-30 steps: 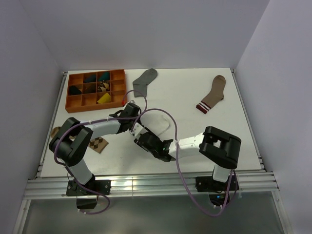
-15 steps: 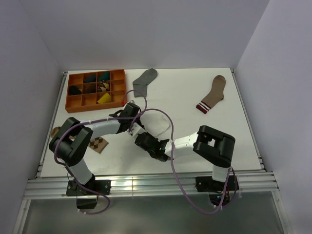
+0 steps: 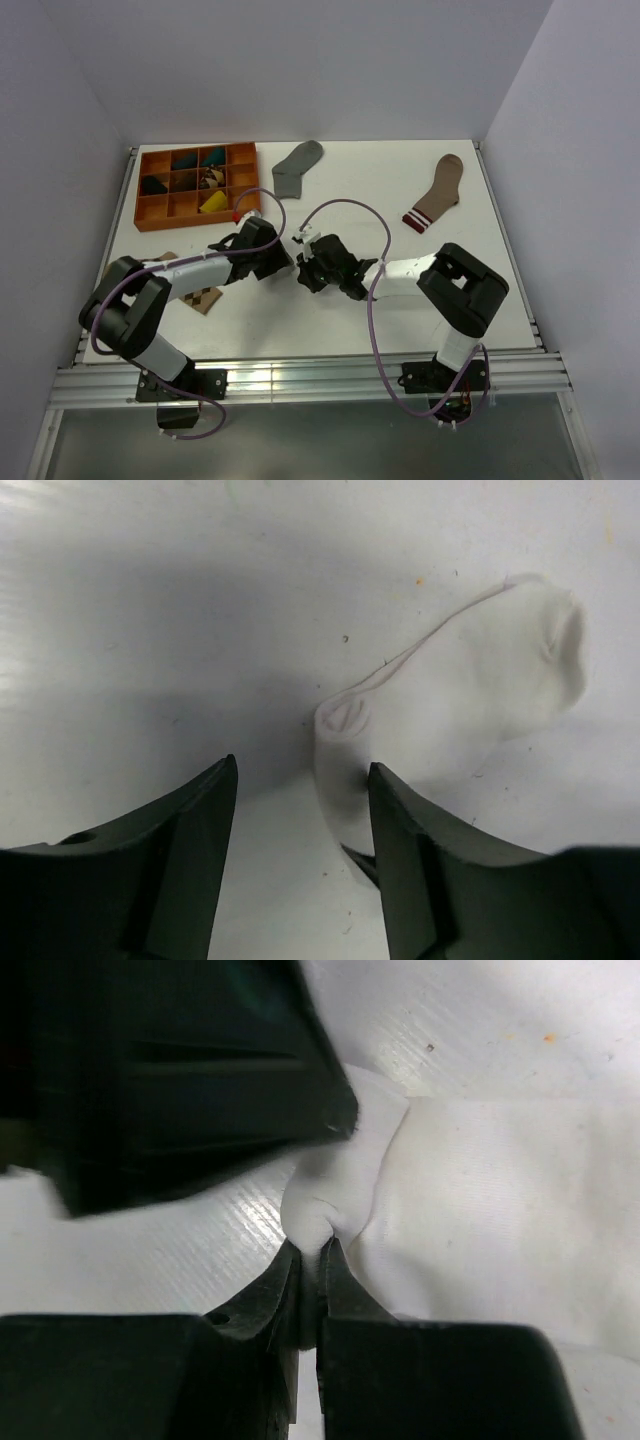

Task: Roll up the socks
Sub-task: Roll the sock at the center of the board.

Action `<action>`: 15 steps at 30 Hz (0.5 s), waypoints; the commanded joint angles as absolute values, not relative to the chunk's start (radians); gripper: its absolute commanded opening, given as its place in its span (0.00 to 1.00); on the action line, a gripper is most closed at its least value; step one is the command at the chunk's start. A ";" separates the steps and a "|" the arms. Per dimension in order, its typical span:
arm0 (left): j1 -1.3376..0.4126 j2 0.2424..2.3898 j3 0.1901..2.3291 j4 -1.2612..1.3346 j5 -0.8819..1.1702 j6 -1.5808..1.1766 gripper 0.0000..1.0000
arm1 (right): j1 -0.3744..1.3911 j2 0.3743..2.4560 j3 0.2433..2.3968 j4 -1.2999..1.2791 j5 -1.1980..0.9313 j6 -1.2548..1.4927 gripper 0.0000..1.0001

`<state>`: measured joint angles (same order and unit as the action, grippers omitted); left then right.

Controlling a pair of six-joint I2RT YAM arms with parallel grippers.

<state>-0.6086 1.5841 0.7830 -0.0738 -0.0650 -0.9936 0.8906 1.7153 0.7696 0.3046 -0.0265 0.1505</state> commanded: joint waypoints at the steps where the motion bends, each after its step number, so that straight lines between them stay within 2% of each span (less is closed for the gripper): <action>1: -0.588 1.488 0.743 -0.057 -0.107 -1.046 0.60 | 0.815 1.724 0.732 0.298 -0.283 0.258 0.00; 7: -0.580 1.453 0.692 0.020 -0.094 -1.062 0.63 | 0.692 1.805 0.742 0.368 -0.576 0.366 0.00; 15: -0.600 1.514 0.684 0.114 -0.044 -1.066 0.63 | 0.559 1.928 0.743 0.503 -0.810 0.506 0.00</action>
